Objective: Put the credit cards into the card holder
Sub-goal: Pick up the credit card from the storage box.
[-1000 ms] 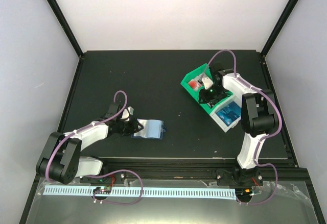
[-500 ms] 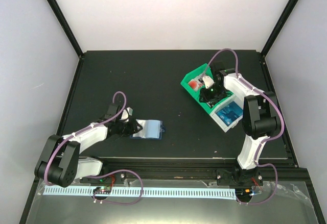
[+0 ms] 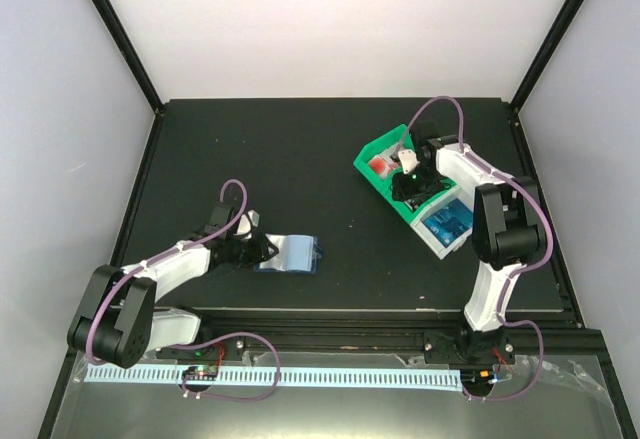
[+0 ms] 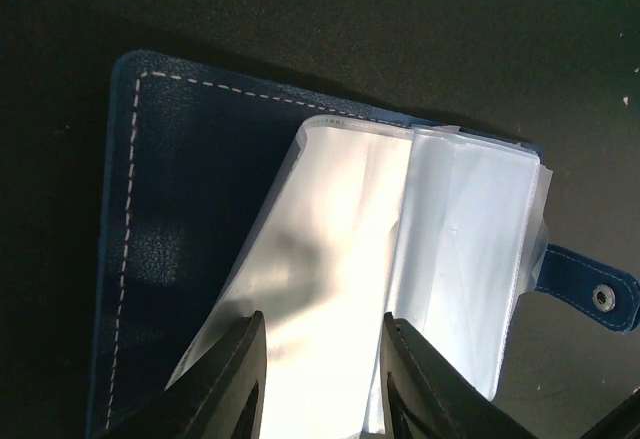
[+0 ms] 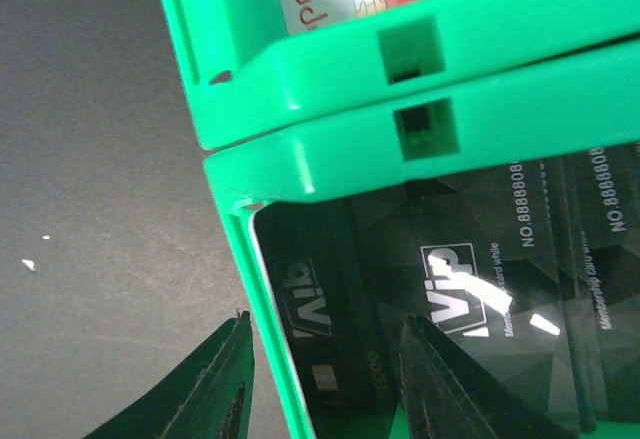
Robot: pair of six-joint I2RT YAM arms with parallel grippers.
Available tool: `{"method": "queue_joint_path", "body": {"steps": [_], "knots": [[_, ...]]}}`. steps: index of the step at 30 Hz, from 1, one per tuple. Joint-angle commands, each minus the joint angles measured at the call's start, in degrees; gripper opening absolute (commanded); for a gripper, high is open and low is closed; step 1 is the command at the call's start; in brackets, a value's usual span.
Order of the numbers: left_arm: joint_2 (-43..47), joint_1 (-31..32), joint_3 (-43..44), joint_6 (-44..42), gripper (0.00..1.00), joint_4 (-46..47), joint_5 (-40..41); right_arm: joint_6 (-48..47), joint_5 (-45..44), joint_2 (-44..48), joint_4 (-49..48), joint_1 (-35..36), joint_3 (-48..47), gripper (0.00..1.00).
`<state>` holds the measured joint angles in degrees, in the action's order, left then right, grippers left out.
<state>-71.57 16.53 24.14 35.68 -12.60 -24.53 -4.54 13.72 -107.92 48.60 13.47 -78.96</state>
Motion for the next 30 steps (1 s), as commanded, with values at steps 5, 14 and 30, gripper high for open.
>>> {"method": "queue_joint_path", "body": {"steps": [5,14,30], "knots": [[0.20,-0.10,-1.29,0.18,0.34,-3.04,2.30,-1.07,1.15,-1.79,-0.69,0.41,-0.30,0.41],[0.35,-0.10,-1.37,0.27,0.34,-2.97,2.39,-0.17,3.24,1.96,-0.38,0.40,1.08,0.38],[0.77,-0.10,-1.38,0.43,0.34,-3.11,2.39,0.67,3.60,3.36,-0.24,0.41,1.88,0.24]]}}
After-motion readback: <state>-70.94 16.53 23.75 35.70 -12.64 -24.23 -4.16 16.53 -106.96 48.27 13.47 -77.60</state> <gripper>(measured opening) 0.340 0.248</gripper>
